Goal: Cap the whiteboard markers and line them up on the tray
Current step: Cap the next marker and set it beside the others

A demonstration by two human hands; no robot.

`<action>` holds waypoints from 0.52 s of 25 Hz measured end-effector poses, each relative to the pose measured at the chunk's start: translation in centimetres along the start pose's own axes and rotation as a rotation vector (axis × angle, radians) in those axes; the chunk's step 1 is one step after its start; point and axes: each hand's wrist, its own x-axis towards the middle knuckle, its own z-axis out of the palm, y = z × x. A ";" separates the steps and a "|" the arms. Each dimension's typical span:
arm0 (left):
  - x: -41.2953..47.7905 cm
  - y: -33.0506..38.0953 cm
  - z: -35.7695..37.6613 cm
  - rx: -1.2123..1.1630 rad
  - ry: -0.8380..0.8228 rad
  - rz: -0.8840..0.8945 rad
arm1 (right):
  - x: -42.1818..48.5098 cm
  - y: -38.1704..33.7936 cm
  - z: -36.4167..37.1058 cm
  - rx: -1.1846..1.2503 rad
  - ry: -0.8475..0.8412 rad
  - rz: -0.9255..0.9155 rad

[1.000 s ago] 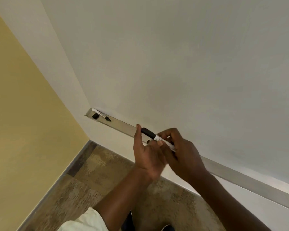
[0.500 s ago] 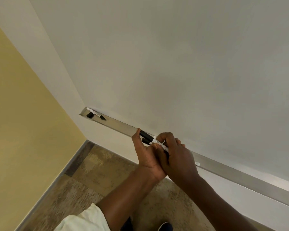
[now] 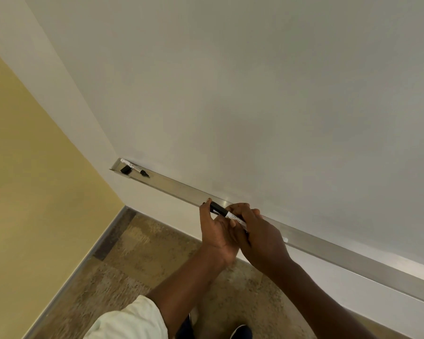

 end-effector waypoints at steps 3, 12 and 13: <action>1.5 -0.1 -0.7 0.257 0.152 0.064 | -0.4 2.3 0.1 -0.061 0.012 0.005; 5.5 0.8 -1.9 1.861 -0.166 0.600 | -0.5 8.3 -0.8 -0.174 0.001 0.102; 6.3 0.9 -1.6 1.984 -0.243 0.608 | -0.5 8.9 -0.7 -0.162 0.008 0.113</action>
